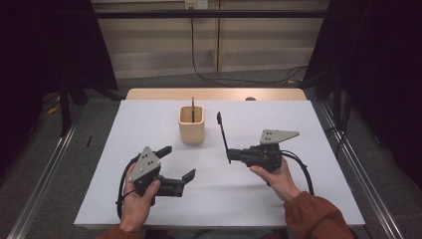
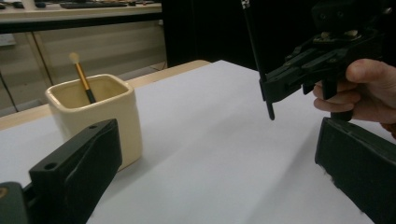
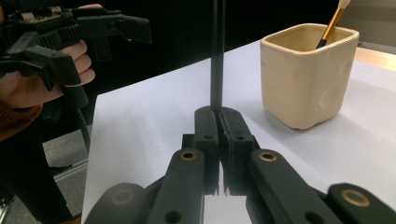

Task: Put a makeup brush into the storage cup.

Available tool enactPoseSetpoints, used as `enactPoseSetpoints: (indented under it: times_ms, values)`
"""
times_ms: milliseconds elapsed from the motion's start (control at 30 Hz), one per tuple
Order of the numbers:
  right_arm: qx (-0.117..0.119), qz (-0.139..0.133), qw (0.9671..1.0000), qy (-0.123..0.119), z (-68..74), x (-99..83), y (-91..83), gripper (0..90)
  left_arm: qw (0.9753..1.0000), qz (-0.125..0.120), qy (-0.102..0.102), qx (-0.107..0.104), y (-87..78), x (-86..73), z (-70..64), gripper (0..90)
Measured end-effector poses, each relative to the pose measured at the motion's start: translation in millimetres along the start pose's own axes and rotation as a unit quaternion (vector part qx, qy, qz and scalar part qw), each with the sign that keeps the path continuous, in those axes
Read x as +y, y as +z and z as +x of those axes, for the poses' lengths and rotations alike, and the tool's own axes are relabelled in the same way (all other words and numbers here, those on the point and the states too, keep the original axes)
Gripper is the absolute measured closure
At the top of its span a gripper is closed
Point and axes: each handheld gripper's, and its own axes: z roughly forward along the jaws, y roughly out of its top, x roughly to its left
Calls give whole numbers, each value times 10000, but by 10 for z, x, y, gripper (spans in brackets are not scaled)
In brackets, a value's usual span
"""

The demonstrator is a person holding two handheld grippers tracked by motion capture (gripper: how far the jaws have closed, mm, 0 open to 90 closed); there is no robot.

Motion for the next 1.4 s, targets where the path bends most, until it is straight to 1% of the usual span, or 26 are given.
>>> enactPoseSetpoints:
  times_ms: [100, 267, 367, 433, 467, 500, 533, 600, 633, 700, 800, 933, 1000, 1033, 1067, 1200, 1300, 1333, 1400]
  values:
    - [-14, 10, 10000, 3, -4, -10, 3, 870, 10000, -9, -9, -59, 60, 24, -9, 7]
    - [-7, -6, 10000, -6, 1, -11, 9, 870, 9997, -32, -54, -226, 175, 77, -57, 10]
    - [-8, -17, 10000, -13, 3, -14, 11, 870, 9995, -33, -23, -302, 251, 127, -91, 13]
    - [-12, -10, 10000, -17, 5, -18, 13, 870, 9992, -42, -56, -383, 302, 163, -111, 14]
    - [-12, -8, 10000, -18, 4, -21, 16, 869, 9992, -62, -8, -399, 326, 178, -121, 16]
    - [-4, -12, 10000, -10, 3, -24, 18, 870, 9993, -67, 49, -366, 345, 194, -130, 16]
    - [-3, -8, 10000, -11, 5, -26, 20, 870, 9992, -54, 74, -387, 364, 207, -137, 17]
    - [0, -8, 10000, -14, 7, -27, 22, 870, 9990, -66, 47, -438, 405, 226, -154, 19]
    - [0, -8, 10000, -19, 7, -27, 21, 870, 9989, -63, 78, -454, 419, 231, -156, 19]
    - [-8, -8, 10000, -29, 5, -28, 19, 869, 9990, -58, 52, -451, 450, 252, -172, 23]
    - [-24, 3, 10000, -58, 5, -27, 16, 870, 9987, -116, 38, -493, 489, 277, -186, 27]
    - [-6, -20, 10000, -69, 11, -31, 24, 869, 9989, -118, 66, -451, 571, 334, -212, 31]
    - [10, -19, 10000, -63, 12, -38, 32, 870, 9986, -117, 25, -522, 603, 364, -224, 37]
    - [10, -20, 10000, -66, 13, -41, 34, 869, 9983, -117, 54, -566, 623, 383, -231, 49]
    - [10, -9, 10000, -71, 15, -43, 35, 869, 9984, -109, 52, -549, 637, 395, -240, 61]
    - [15, -14, 10000, -68, 16, -47, 35, 869, 9984, -174, 54, -544, 710, 446, -251, 64]
    - [20, -15, 10000, -68, 18, -51, 33, 869, 9983, -136, 80, -568, 767, 471, -257, 62]
    - [17, -11, 10000, -73, 19, -51, 32, 869, 9983, -116, 59, -573, 784, 473, -258, 67]
    - [25, -11, 10000, -74, 20, -50, 31, 869, 9982, -128, 16, -583, 806, 474, -246, 107]
